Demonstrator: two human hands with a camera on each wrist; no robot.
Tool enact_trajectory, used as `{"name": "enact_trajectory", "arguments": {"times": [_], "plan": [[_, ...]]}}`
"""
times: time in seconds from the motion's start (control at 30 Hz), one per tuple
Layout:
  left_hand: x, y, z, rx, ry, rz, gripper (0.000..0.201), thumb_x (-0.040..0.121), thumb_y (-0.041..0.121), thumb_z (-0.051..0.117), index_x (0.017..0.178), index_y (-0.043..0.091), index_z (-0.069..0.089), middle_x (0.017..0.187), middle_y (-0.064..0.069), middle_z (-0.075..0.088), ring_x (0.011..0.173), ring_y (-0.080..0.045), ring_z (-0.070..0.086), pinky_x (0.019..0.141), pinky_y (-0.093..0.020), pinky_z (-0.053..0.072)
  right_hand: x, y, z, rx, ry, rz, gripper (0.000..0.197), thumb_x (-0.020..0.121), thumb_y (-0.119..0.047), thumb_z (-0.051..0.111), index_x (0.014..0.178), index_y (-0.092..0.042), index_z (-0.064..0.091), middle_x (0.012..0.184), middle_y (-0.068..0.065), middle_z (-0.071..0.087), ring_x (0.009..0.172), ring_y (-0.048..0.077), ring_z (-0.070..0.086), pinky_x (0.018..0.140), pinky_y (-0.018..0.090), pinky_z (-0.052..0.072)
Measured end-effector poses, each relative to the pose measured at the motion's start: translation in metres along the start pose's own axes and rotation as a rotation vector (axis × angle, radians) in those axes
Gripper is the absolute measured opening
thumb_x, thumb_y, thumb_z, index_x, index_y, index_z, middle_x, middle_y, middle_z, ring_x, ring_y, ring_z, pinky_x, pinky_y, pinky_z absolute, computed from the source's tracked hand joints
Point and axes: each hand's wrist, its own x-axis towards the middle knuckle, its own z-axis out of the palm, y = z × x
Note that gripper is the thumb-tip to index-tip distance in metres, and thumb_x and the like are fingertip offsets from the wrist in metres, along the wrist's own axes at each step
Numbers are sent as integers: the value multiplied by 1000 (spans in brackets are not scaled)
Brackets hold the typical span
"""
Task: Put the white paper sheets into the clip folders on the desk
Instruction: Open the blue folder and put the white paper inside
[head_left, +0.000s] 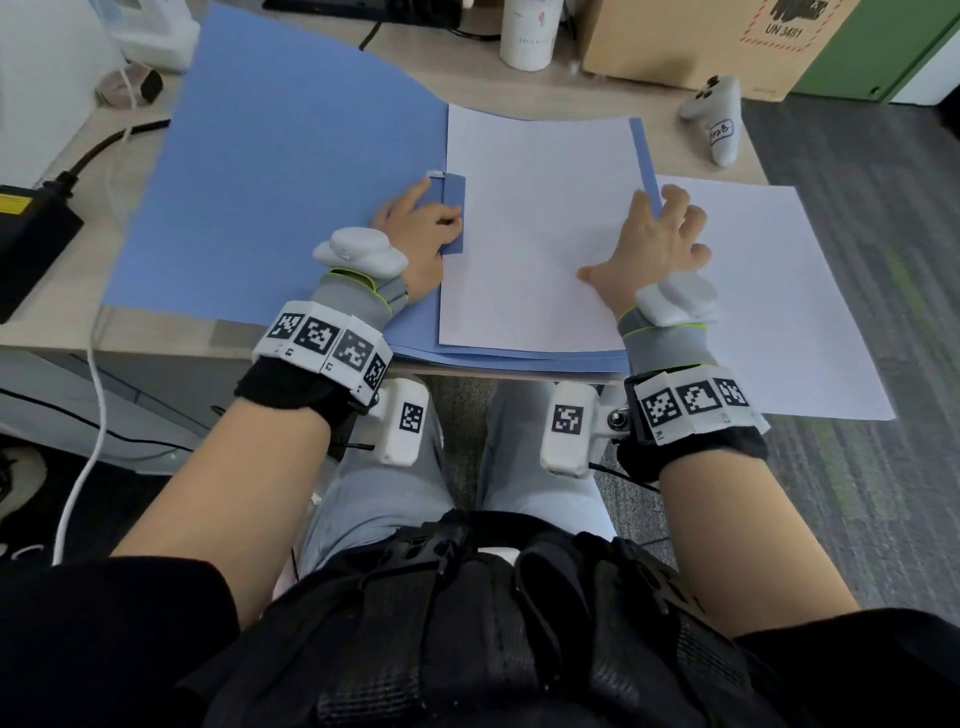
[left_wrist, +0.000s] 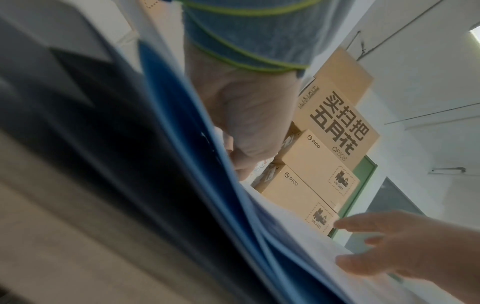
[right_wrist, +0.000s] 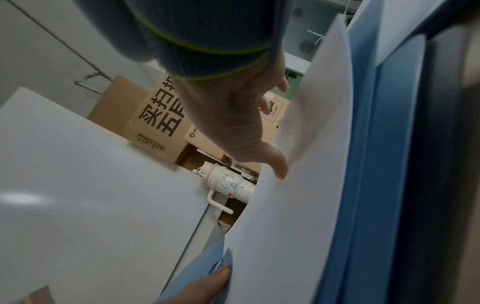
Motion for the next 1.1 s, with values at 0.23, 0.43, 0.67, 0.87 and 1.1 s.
{"name": "enact_trajectory", "arguments": {"times": [0.23, 0.43, 0.67, 0.87, 1.1], "plan": [[-11, 7, -7, 86, 27, -72, 61, 88, 2, 35, 143, 29, 32, 156, 15, 19, 148, -19, 2, 102, -38, 21, -23, -35, 12, 302, -336, -500, 43, 87, -6, 57, 130, -12, 55, 150, 2, 35, 132, 22, 43, 106, 28, 34], [-24, 1, -14, -147, 51, -31, 51, 91, 1, 35, 131, 26, 53, 149, 14, 38, 148, -19, 9, 113, -37, 16, -36, -73, 18, 241, -475, -617, 47, 88, -24, 52, 134, -16, 49, 141, 3, 49, 129, 30, 44, 103, 46, 40], [-63, -51, -33, -172, 355, -342, 39, 89, 10, 43, 122, 23, 60, 142, 1, 46, 145, -21, 18, 117, -52, 3, -40, -103, 12, -5, -452, -513, 45, 95, -42, 44, 122, -7, 52, 129, 15, 54, 124, 34, 45, 94, 38, 39], [-100, -97, -44, -176, 439, -697, 42, 87, 21, 45, 129, 16, 47, 146, -14, 35, 140, -32, 27, 114, -55, 17, -49, -127, 7, -121, -413, -452, 58, 97, -50, 34, 119, -1, 54, 126, 23, 54, 121, 35, 46, 92, 39, 41], [-123, -107, -69, -453, 657, -826, 40, 87, 12, 41, 120, 17, 63, 119, -16, 65, 113, -35, 56, 91, -34, 44, -51, -138, 15, -155, -395, -431, 65, 95, -58, 31, 111, -1, 58, 119, 23, 57, 109, 39, 55, 78, 37, 40]]}}
